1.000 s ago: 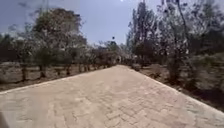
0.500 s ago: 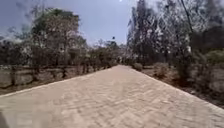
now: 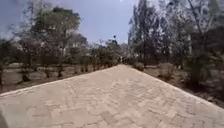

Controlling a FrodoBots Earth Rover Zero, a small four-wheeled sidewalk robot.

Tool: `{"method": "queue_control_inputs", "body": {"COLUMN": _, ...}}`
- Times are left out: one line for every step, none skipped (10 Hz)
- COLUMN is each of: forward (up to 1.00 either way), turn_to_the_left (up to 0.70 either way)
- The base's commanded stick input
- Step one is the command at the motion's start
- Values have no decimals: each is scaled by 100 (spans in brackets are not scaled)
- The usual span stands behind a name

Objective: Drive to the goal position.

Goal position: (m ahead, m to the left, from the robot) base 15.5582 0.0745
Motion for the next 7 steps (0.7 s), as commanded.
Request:
{"method": "queue_control_inputs", "body": {"forward": 85, "turn_to_the_left": 0}}
{"method": "queue_control_inputs", "body": {"forward": 85, "turn_to_the_left": 0}}
{"method": "queue_control_inputs", "body": {"forward": 85, "turn_to_the_left": 0}}
{"method": "queue_control_inputs", "body": {"forward": 85, "turn_to_the_left": 0}}
{"method": "queue_control_inputs", "body": {"forward": 85, "turn_to_the_left": 0}}
{"method": "queue_control_inputs", "body": {"forward": 85, "turn_to_the_left": 0}}
{"method": "queue_control_inputs", "body": {"forward": 85, "turn_to_the_left": 0}}
